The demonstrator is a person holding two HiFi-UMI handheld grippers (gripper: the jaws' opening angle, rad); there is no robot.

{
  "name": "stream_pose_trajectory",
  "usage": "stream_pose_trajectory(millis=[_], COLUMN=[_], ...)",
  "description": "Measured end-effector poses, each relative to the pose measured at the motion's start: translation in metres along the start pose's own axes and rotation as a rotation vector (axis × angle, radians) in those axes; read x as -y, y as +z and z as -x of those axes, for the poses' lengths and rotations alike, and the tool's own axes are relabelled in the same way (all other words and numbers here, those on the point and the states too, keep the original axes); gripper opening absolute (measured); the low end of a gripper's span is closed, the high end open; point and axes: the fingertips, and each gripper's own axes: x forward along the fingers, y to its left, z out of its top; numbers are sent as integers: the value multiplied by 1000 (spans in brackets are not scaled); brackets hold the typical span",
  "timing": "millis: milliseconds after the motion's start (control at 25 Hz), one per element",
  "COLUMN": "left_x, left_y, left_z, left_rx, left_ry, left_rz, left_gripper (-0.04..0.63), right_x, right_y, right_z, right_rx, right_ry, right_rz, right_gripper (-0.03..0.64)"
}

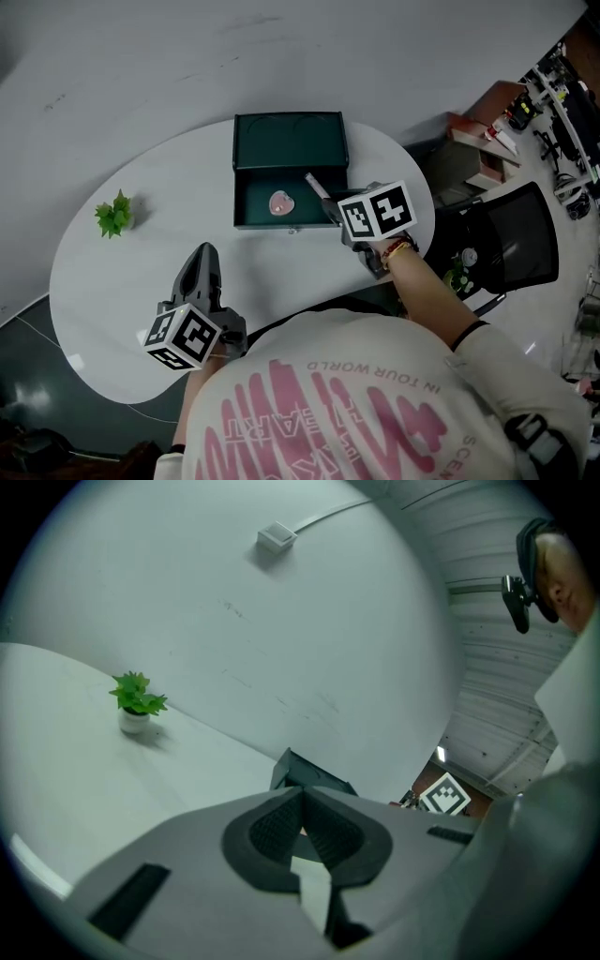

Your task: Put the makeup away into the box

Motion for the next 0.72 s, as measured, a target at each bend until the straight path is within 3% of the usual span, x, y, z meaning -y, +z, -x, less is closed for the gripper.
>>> stream_pose_trajectory(millis=[280, 520, 720], left_x=[-7, -20, -34], left_y=[-1, -1, 2], left_z=[13, 24, 37], left_rx=[28, 45, 71], left_ry=[37, 71, 107], left_rz=[16, 39, 50], left_gripper=[2, 2, 2], right_x=[10, 9, 5], right_y=[-3, 2, 5], right_z=[-13, -28, -45], right_rx=[-146, -244, -273], right_ry=[-71, -151, -148], right_rz=[91, 251, 240], right_gripper=[66, 67, 67])
